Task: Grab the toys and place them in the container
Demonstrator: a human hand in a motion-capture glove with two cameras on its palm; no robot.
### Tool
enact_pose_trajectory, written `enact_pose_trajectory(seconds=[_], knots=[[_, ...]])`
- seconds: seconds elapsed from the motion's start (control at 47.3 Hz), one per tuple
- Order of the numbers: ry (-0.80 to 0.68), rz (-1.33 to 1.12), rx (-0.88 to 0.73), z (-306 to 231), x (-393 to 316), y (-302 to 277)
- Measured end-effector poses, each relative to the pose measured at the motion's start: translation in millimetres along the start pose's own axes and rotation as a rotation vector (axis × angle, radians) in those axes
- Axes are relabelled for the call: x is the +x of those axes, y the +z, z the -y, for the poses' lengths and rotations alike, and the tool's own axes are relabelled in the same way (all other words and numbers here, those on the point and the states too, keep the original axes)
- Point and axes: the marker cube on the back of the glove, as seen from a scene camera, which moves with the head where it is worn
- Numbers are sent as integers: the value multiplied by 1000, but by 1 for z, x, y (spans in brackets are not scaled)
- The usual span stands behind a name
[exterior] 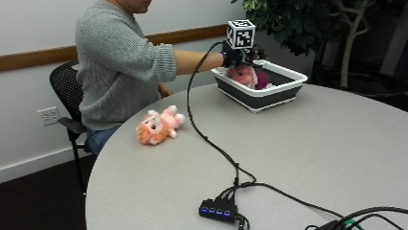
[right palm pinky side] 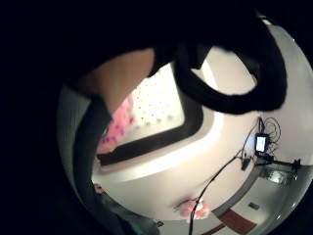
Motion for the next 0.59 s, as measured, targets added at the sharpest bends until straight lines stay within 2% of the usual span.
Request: enact_pose_trajectory(seconds=[0.063, 0.169, 0.296, 0.36, 0.465, 0.592], knots=[[-117, 129, 20, -2, -10, -4], [-104, 151, 0, -2, -3, -8], [-73, 335, -174, 1, -6, -7], [-47, 377, -212, 4, -4, -8], [-49, 390, -249, 7, -3, -11], [-42, 201, -293, 9, -2, -15]])
